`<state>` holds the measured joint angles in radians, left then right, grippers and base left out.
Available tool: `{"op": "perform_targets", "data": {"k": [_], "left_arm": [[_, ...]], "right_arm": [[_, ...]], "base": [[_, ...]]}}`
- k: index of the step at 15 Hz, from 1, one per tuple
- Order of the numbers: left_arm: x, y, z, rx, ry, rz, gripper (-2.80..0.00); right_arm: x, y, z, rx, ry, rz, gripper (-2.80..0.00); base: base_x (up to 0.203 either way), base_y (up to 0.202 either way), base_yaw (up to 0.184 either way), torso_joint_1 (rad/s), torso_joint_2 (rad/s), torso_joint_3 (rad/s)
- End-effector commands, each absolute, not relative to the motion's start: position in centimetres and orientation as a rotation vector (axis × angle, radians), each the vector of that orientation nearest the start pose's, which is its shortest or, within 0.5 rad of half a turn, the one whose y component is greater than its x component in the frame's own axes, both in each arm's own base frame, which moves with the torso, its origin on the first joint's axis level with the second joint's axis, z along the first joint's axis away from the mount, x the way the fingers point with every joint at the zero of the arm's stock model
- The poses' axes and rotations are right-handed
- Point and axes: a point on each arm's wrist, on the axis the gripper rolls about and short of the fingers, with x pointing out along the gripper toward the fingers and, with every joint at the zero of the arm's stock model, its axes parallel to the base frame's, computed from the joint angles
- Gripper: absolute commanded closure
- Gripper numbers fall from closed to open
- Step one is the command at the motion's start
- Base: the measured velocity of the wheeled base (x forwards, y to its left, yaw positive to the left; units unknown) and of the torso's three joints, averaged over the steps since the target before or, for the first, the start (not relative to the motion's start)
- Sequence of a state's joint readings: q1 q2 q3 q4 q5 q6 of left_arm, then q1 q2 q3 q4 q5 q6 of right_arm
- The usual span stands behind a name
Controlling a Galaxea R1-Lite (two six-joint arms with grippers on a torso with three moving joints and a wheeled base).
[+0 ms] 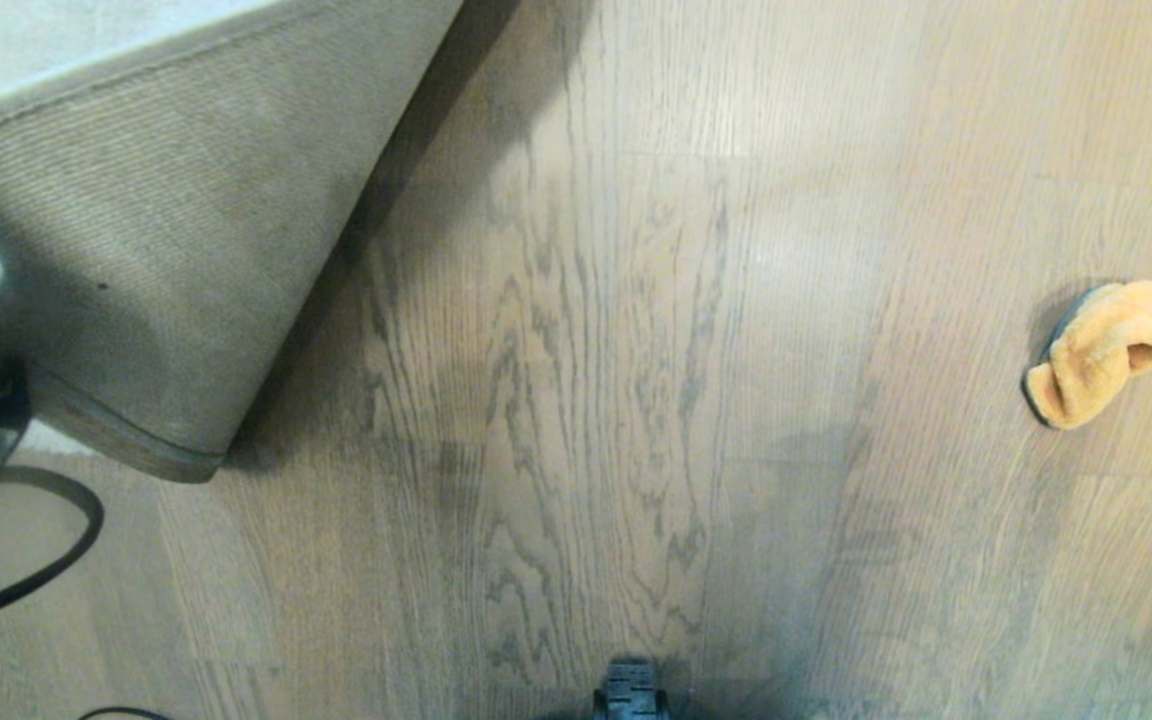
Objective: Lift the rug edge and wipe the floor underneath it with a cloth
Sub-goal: Lay down the carpet
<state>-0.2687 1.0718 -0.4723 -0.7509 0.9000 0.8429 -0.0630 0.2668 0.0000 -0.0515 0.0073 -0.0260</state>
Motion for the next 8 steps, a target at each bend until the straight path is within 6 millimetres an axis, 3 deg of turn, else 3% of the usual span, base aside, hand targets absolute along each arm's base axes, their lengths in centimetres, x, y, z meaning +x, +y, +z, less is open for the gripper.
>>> {"op": "perform_targets", "data": {"k": [1, 8], "left_arm": [[13.51, -2.00, 24.34, 0.710, 0.127, 0.641, -2.80], [12.75, -2.50, 24.67, 0.615, 0.062, 0.595, -2.80]], "right_arm": [[-0.07, 0.02, 8.40, -0.018, 0.217, -0.052, 0.00], [-0.07, 0.02, 8.40, -0.018, 0.217, -0.052, 0.00]], "base": [[0.000, 0.000, 0.000, 0.000, 0.00, 0.000], [0.000, 0.000, 0.000, 0.000, 0.00, 0.000]]}}
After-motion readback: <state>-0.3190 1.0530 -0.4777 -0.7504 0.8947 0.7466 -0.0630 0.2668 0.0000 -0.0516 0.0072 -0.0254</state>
